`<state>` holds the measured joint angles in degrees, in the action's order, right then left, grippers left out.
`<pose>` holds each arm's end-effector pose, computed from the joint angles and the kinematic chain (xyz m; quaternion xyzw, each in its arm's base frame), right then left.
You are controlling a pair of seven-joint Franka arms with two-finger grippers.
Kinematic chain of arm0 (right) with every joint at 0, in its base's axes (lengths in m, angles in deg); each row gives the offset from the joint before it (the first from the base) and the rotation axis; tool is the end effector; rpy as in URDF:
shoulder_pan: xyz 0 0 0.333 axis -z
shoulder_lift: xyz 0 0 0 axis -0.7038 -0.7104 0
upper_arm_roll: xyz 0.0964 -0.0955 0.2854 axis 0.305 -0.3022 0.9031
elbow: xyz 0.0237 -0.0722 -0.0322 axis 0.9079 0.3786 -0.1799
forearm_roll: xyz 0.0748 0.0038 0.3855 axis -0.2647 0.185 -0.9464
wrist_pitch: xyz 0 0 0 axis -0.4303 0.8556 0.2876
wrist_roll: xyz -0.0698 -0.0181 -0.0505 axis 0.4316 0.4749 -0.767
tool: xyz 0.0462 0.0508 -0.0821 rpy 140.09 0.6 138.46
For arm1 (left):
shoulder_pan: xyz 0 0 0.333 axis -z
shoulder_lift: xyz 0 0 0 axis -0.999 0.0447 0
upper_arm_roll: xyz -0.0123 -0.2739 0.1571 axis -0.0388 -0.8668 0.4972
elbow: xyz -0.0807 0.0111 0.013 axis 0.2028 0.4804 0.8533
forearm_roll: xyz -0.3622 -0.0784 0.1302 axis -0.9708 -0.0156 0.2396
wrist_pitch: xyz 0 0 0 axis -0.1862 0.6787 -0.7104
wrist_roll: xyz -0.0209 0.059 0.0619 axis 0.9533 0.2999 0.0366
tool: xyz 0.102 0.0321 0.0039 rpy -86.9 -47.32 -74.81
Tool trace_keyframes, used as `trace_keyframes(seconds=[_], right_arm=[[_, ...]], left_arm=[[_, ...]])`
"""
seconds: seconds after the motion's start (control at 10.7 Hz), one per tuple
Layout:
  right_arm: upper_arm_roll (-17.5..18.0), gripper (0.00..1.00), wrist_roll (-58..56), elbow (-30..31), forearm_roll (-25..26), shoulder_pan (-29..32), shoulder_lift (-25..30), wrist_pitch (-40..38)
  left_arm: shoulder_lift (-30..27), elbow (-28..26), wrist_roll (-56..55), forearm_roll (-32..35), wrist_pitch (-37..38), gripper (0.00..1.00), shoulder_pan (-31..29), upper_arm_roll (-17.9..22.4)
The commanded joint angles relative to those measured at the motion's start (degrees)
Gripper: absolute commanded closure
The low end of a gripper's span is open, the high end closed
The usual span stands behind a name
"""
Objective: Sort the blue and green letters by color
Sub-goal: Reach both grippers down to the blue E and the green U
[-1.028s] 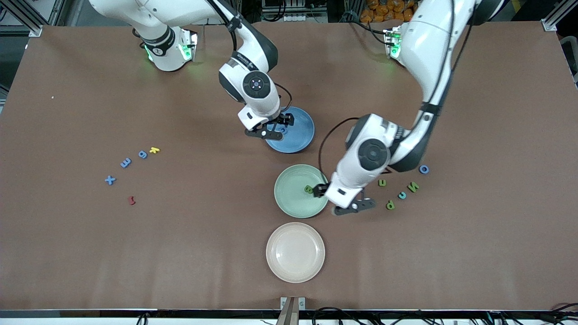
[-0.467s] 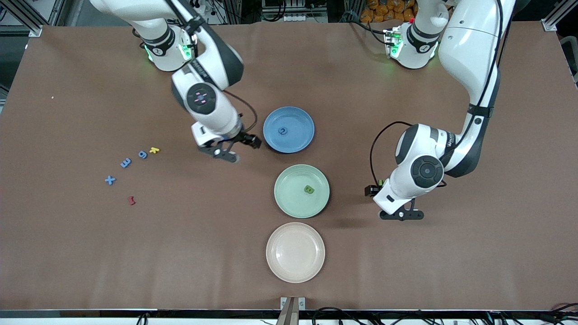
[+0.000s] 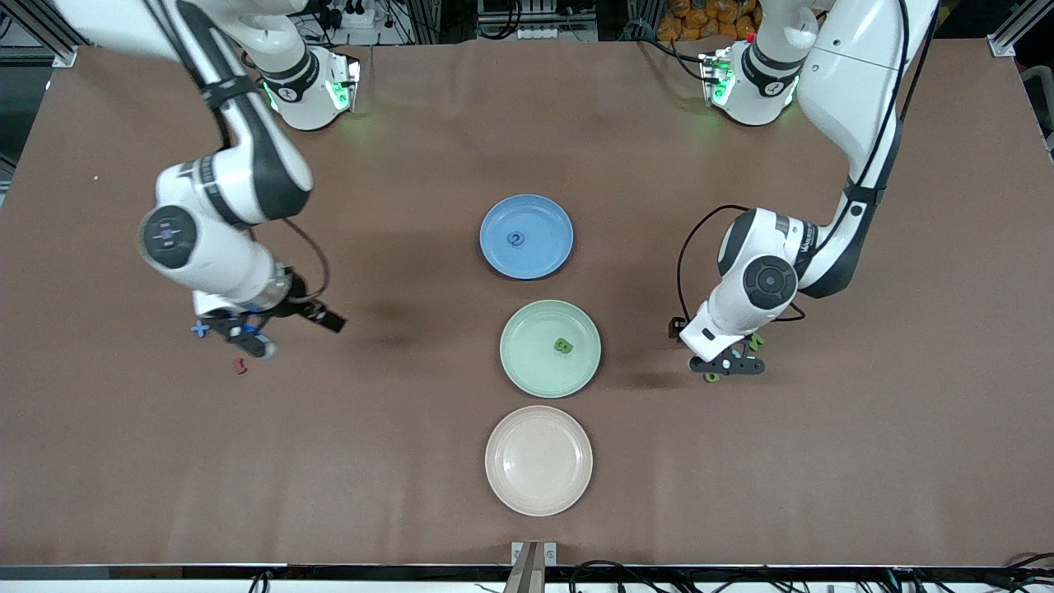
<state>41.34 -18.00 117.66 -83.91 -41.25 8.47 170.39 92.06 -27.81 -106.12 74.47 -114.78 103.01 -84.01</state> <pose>0.5965 0.1308 0.3420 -0.9592 0.2785 0.0349 0.0342 0.5942 -0.2137 0.2079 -0.9994 0.0304 0.0183 0.0029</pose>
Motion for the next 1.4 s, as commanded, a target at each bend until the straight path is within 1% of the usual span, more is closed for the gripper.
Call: trace_keyframes(seconds=[0.0, 0.09, 0.19, 0.28, 0.37, 0.47, 0.56, 0.65, 0.75, 0.84, 1.03, 1.22, 1.31], right_arm=[[-6.6, 0.0, 0.74, 1.31, 0.89, 1.54, 0.96, -0.5], [-8.72, 0.0, 2.57, 1.66, 0.97, 1.53, 0.87, -0.59], [-11.0, 0.0, 4.15, 2.79, 0.98, 1.53, 0.87, -0.33], [-12.77, 0.0, 4.26, 3.76, 0.98, 1.62, 1.04, -0.24], [-13.57, 0.0, 4.17, 5.34, 0.98, 2.06, 1.48, 0.54], [-13.66, 0.0, 3.21, 7.35, 1.06, 3.02, 2.27, 2.55], [-13.66, 0.0, 0.85, 10.77, 1.06, 4.77, 3.58, 6.4], [-13.66, 0.0, -3.43, 13.85, 1.06, 6.79, 4.46, 9.31], [-13.66, 0.0, -6.87, 16.31, 1.06, 8.55, 4.65, 12.04], [-13.66, 0.0, -8.9, 18.25, 1.06, 10.22, 4.47, 14.76], [-13.66, 0.0, -12.08, 21.25, 1.06, 11.46, 3.42, 19.77], [-13.66, 0.0, -12.26, 24.15, 1.06, 12.07, 2.11, 24.7], [-13.66, 0.0, -12.53, 24.51, 1.06, 12.25, 1.05, 26.46]], left_arm=[[-3.39, -6.77, 0.42, 1.21, -3.66, 0.22, -0.46, -0.29], [-3.39, -7.13, 0.42, 1.21, -3.66, 0.27, -0.46, -0.29], [-3.39, -7.74, 0.42, 1.3, -4.18, 0.29, -0.46, -0.21], [-3.31, -7.92, 0.59, 1.48, -4.71, 0.29, -0.46, -0.21], [-2.96, -7.84, 0.77, 2.52, -4.8, 0.3, -0.46, -0.21], [-2.87, -7.75, 0.77, 3.14, -5.15, 0.3, -0.46, -0.21], [-2.61, -7.75, 0.86, 3.23, -5.68, 0.3, -0.54, -0.12], [-2.17, -7.75, 0.86, 3.23, -6.55, 0.3, -0.54, -0.12], [-1.99, -7.75, 0.86, 3.32, -6.91, 0.33, -0.54, -0.12], [-1.9, -7.75, 0.95, 3.67, -6.91, 0.38, -0.54, -0.03], [-0.94, -7.49, 0.95, 4.03, -7.96, 0.4, -0.81, -0.12], [-0.41, -7.49, 1.38, 4.11, -8.85, 0.46, -1.6, -0.12], [-0.41, -7.4, 1.56, 4.11, -8.85, 0.49, -1.69, -0.21]])
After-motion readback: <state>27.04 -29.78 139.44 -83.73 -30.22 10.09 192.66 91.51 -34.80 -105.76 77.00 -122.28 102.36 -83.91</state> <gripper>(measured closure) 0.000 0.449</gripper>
